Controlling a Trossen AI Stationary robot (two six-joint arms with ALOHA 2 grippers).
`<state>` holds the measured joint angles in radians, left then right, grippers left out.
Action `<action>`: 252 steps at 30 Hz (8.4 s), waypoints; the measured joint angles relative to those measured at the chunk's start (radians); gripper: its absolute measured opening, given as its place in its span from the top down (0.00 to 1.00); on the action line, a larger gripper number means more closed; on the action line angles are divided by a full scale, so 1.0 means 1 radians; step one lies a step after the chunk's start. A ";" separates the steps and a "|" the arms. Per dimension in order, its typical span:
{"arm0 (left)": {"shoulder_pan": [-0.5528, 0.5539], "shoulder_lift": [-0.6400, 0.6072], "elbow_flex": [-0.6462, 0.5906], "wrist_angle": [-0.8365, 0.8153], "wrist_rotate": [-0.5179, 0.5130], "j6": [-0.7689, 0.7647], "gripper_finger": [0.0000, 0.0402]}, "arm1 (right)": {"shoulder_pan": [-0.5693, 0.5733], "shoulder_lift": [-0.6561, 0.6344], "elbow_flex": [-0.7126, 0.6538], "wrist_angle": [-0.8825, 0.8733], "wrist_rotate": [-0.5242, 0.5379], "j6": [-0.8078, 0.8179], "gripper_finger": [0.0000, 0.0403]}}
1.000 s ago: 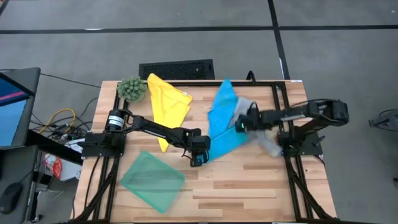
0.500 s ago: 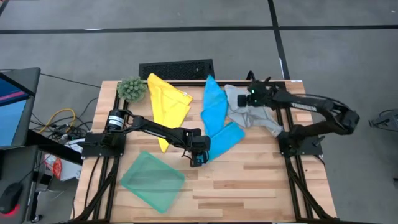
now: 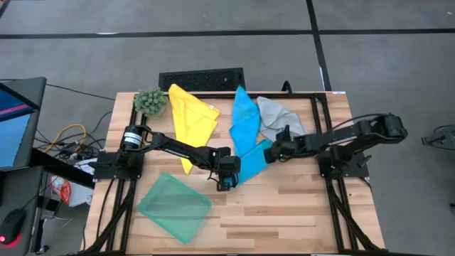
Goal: Fold microfiber towels
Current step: Fold the left blue towel, then put the folded blue towel into the blue bin
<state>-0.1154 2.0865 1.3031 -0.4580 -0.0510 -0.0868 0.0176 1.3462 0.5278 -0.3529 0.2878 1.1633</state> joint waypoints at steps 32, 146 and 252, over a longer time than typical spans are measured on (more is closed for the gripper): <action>-0.061 -0.249 -0.089 0.092 -0.029 -0.094 1.00 | 0.722 0.023 0.104 -0.174 0.039 0.947 0.94; -0.024 -0.473 -0.336 0.172 0.016 -0.323 1.00 | 0.337 0.440 0.750 -0.401 -0.073 0.106 0.40; 0.050 -0.432 -0.191 0.040 0.046 -0.277 0.61 | 0.039 0.612 0.498 0.246 -0.480 -1.130 0.96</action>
<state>-0.0650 1.6542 1.1120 -0.4184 -0.0051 -0.3635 0.0566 1.9579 1.0260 -0.1066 -0.1922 0.0331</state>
